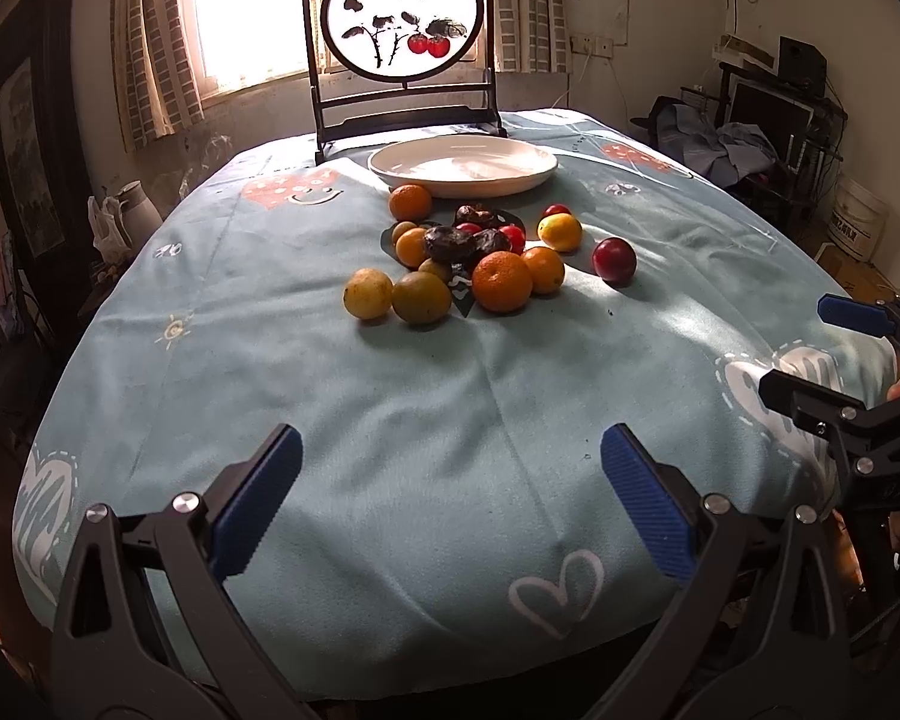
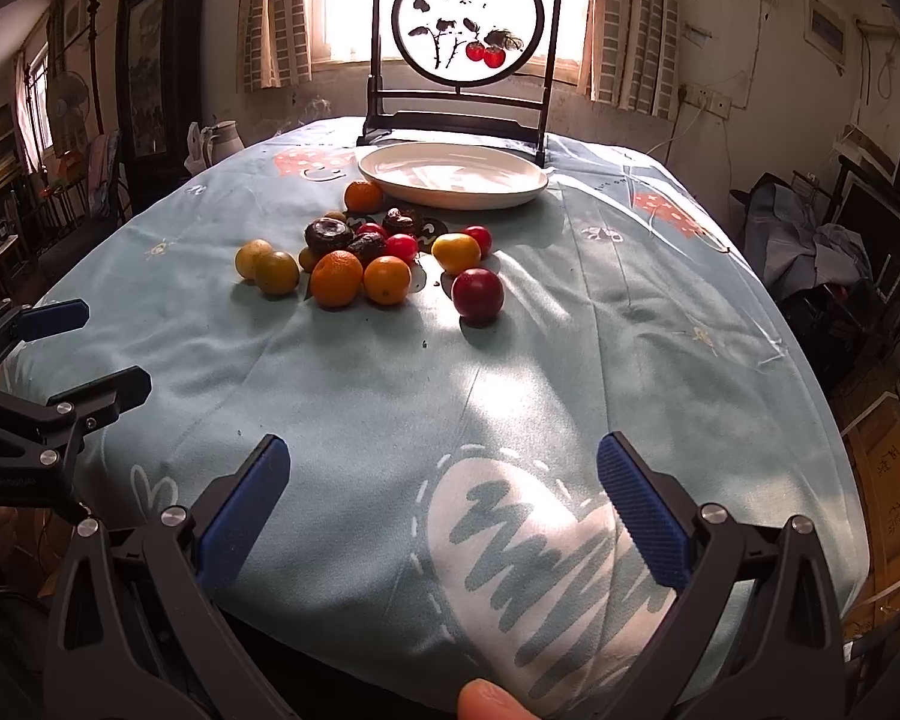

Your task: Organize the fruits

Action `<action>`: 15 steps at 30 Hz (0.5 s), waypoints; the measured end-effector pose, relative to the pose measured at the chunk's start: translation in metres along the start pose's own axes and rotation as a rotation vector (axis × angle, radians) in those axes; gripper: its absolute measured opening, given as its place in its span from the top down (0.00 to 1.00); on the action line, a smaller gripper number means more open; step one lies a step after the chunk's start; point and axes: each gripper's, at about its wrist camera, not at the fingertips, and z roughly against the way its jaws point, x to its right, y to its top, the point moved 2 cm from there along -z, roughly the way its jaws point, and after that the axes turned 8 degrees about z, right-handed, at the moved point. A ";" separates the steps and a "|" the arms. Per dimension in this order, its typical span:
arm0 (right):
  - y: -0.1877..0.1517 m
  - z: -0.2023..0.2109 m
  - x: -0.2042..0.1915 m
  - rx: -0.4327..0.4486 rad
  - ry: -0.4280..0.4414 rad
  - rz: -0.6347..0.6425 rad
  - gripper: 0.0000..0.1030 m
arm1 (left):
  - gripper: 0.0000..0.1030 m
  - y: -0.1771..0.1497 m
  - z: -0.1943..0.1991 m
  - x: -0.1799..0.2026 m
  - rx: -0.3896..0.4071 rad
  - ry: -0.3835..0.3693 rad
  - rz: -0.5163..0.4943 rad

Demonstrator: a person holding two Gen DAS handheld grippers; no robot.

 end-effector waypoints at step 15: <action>0.001 -0.011 0.005 -0.032 0.008 -0.010 0.01 | 0.02 0.004 -0.010 -0.002 -0.016 -0.016 0.005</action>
